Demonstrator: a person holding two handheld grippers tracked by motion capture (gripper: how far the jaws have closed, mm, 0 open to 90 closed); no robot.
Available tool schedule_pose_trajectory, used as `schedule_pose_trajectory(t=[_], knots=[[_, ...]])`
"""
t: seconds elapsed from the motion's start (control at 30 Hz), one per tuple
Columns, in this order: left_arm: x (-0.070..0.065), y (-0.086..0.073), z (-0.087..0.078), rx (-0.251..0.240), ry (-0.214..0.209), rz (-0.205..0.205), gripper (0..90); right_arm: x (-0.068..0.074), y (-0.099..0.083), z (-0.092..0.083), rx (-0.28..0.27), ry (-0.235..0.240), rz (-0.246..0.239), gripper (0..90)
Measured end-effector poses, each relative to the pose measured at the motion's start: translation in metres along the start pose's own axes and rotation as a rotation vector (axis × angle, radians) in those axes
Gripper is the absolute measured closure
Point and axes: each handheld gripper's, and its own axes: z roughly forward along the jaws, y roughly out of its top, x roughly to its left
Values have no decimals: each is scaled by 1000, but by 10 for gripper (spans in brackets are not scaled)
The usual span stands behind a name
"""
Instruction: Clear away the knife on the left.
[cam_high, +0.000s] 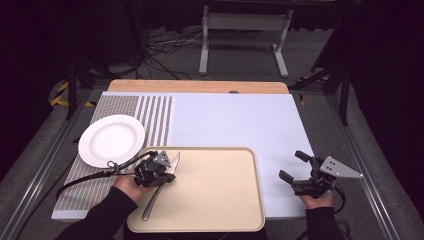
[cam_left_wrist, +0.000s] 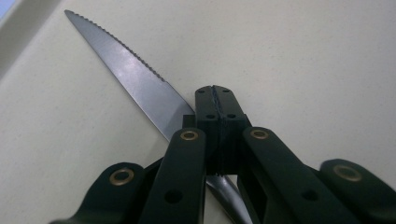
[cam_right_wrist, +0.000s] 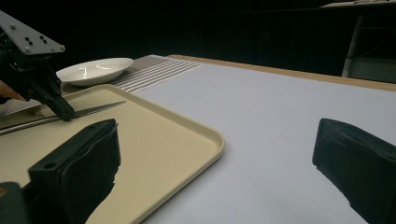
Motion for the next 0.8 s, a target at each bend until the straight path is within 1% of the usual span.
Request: schedule_pose_trajectory(t=[0.03, 0.1, 0.2, 0.23, 0.3, 0.33, 0.37, 0.4, 0.5, 0.6, 0.8], knots=[[0, -1, -1, 3, 4, -11, 900, 0, 0, 0, 0, 0, 0, 17], [1, -2, -2, 6, 11, -11, 900, 0, 0, 0, 1, 1, 0, 17], [3, -4, -3, 4, 12, -24, 900, 0, 0, 0, -1, 2, 0, 17], [3, -5, -3, -3, 5, -36, 900, 0, 0, 0, -1, 2, -1, 17], [4, -7, -4, -3, 7, -42, 900, 0, 0, 0, -1, 2, -1, 17], [4, -8, -5, 1, 15, -47, 900, 0, 0, 0, -1, 2, -1, 17], [4, -8, -5, 0, 10, -49, 900, 0, 0, 0, -1, 2, -1, 17], [4, -9, -6, 3, 21, -55, 900, 0, 0, 0, -1, 3, -1, 17], [6, -12, -8, 2, 22, -67, 900, 0, 0, 0, 0, 3, -1, 17], [6, -14, -10, 9, 40, -72, 900, 0, 0, 0, -1, 3, -2, 17], [5, -17, -12, 21, 57, -95, 900, 0, 0, 0, 1, 4, -1, 17]])
